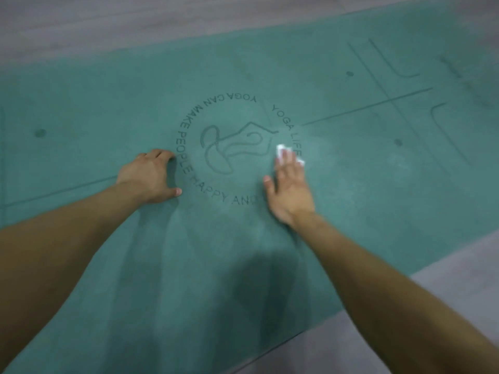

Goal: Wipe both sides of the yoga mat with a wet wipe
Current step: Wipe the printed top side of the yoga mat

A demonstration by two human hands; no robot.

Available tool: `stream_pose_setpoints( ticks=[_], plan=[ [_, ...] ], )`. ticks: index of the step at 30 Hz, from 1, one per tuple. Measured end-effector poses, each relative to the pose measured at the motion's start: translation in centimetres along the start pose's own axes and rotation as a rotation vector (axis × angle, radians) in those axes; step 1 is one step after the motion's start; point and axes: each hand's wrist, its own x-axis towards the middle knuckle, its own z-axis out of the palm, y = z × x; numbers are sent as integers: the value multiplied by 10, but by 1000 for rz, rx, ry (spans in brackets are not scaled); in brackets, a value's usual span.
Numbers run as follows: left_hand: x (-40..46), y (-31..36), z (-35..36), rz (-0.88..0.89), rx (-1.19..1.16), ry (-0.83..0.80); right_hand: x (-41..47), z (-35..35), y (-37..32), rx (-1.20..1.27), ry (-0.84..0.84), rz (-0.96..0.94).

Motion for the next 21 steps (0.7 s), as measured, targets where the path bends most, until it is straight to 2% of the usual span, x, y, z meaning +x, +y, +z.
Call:
stream_pose_setpoints(
  ticks=[3,4,5,6,7,10,11,12,14,16,17,21],
  plan=[
    [3,-7,-3,48,38,-26,-35,17,-70,35,-174,-503],
    [5,-8,-5,62,50,-41,-38,16,-72,38,-211,-620],
    [5,-9,-9,69,58,-56,-33,12,-63,62,-214,-661],
    [6,-10,-11,68,65,-71,-24,7,-46,78,-183,-586],
    [6,-9,-14,69,78,-88,-14,2,-24,77,-144,-428],
    [-1,-3,-18,84,112,-110,16,-19,41,4,-76,188],
    [-3,-2,-17,81,118,-108,20,-19,38,5,-81,280],
    [-5,-1,-16,74,129,-99,20,-13,17,19,-69,276],
    [-5,2,-15,70,145,-66,4,9,-51,58,-51,47],
    [-5,1,-10,92,118,-37,-28,32,-120,82,-115,-306],
    [-7,-2,-7,100,96,-24,-44,41,-146,70,-153,-419],
    [-11,-14,-1,117,26,0,-51,36,-163,62,-236,-481]
  ],
)
